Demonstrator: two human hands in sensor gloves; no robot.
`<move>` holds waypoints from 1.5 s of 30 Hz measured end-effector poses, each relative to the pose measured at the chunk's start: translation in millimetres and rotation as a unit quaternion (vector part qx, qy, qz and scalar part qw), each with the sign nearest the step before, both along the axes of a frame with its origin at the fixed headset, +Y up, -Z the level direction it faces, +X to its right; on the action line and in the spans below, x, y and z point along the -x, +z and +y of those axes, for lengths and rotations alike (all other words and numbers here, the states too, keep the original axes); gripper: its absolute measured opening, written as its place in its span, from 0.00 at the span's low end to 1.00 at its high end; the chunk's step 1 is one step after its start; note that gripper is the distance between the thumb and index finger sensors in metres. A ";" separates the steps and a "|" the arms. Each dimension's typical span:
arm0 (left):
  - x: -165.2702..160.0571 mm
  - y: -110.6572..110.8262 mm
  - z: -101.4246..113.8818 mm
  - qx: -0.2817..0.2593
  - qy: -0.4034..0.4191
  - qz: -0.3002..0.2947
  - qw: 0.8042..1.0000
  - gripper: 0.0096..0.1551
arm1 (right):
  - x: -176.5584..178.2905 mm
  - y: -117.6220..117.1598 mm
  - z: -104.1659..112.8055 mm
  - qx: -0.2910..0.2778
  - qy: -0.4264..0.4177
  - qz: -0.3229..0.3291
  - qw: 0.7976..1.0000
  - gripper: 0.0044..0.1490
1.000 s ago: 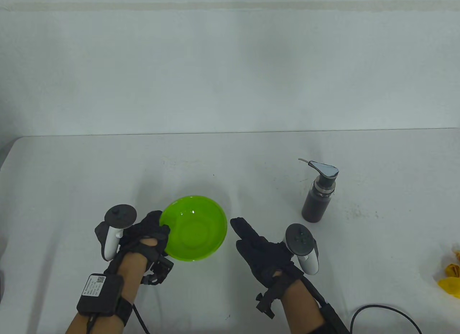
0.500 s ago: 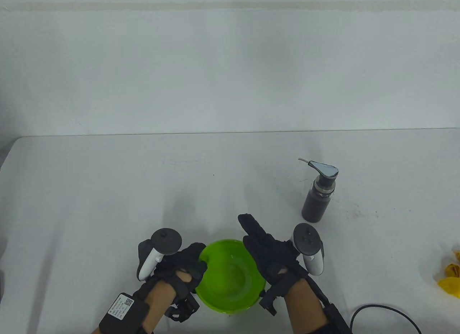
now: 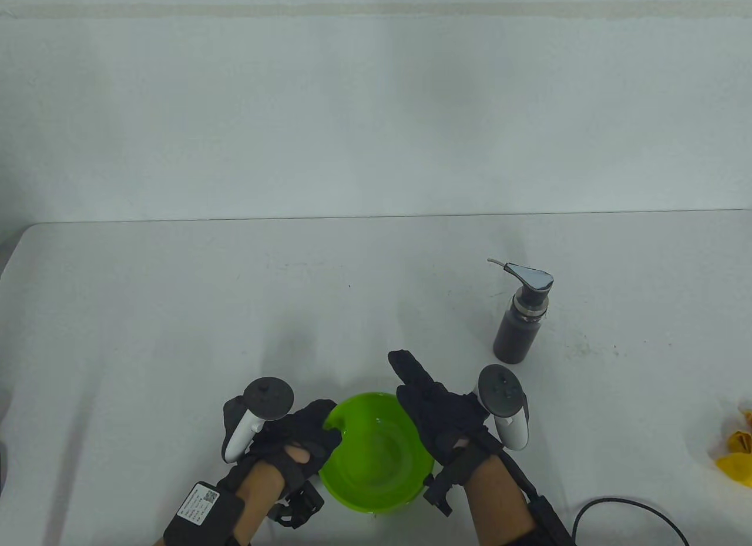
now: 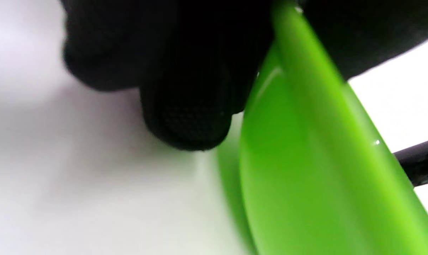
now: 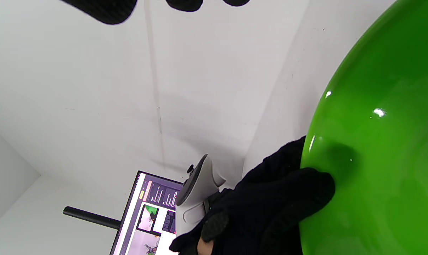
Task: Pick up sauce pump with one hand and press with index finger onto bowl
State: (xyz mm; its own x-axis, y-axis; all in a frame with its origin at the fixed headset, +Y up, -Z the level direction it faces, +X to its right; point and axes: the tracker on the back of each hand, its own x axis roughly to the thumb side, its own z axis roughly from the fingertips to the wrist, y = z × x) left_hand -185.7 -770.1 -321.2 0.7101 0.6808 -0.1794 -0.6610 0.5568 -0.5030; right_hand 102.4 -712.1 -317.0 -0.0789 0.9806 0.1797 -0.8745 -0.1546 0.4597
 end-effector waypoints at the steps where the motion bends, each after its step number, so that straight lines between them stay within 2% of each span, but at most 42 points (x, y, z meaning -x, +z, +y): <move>1: 1.0 0.5 0.8 -0.001 0.004 0.001 1.000 0.43 | 0.0 0.0 0.0 0.000 0.000 0.000 1.000 0.42; 5: 9.7 0.0 11.4 -0.007 0.008 0.022 1.000 0.47 | 0.1 -0.2 -0.2 0.001 0.000 0.000 1.000 0.42; 8: 16.6 -1.1 28.2 -0.029 -0.006 0.034 0.999 0.49 | 0.1 -0.3 -0.2 0.001 0.000 0.000 1.000 0.42; 11: 19.7 -1.0 54.0 -0.089 -0.017 0.050 0.995 0.50 | 0.6 -0.5 -0.3 0.001 0.002 0.002 1.000 0.42; 12: 19.4 -0.3 60.5 -0.107 -0.005 0.062 0.992 0.50 | 0.8 -0.6 -0.4 0.000 0.002 0.002 1.000 0.42; 14: 16.6 1.6 72.4 -0.161 0.076 0.079 0.981 0.51 | 1.1 -0.8 -0.7 0.001 0.003 0.004 1.000 0.42; 17: 12.9 3.1 79.6 -0.188 0.169 0.066 0.965 0.53 | 1.2 -1.0 -3.7 0.005 0.005 0.003 1.000 0.41; 21: 7.9 4.5 74.2 -0.203 0.266 0.030 0.942 0.53 | 3.5 -1.9 -7.0 0.009 0.016 0.006 1.000 0.42; 23: 6.6 4.4 66.6 -0.206 0.286 0.010 0.936 0.54 | 4.1 -2.4 -8.1 0.010 0.019 0.007 1.000 0.42; 28: 4.5 1.6 49.3 -0.177 0.284 -0.057 0.941 0.58 | 4.2 -4.7 -13.5 0.017 0.023 0.007 1.000 0.42; 35: 5.3 1.8 42.1 -0.164 0.289 -0.056 0.941 0.58 | 2.2 -3.9 -13.8 0.008 0.029 0.000 1.000 0.42; 39: 2.3 2.0 40.8 -0.160 0.292 -0.066 0.941 0.58 | -8.2 -1.4 -3.2 -0.008 -0.008 -0.012 1.000 0.43; 43: 1.1 2.9 40.7 -0.160 0.305 -0.064 0.937 0.58 | -42.7 1.1 24.0 -0.052 -0.102 -0.100 0.988 0.38; 45: -1.4 3.1 41.1 -0.156 0.309 -0.070 0.936 0.58 | -63.5 2.3 40.8 -0.104 -0.113 -0.143 0.978 0.37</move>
State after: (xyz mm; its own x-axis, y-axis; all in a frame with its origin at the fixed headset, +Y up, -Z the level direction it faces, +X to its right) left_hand -184.3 -729.0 -318.1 0.1658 0.9727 0.1626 -0.8450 0.2251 -0.4851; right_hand 166.0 -671.3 -314.7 0.0590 0.9236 0.3787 -0.9854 -0.0069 0.1702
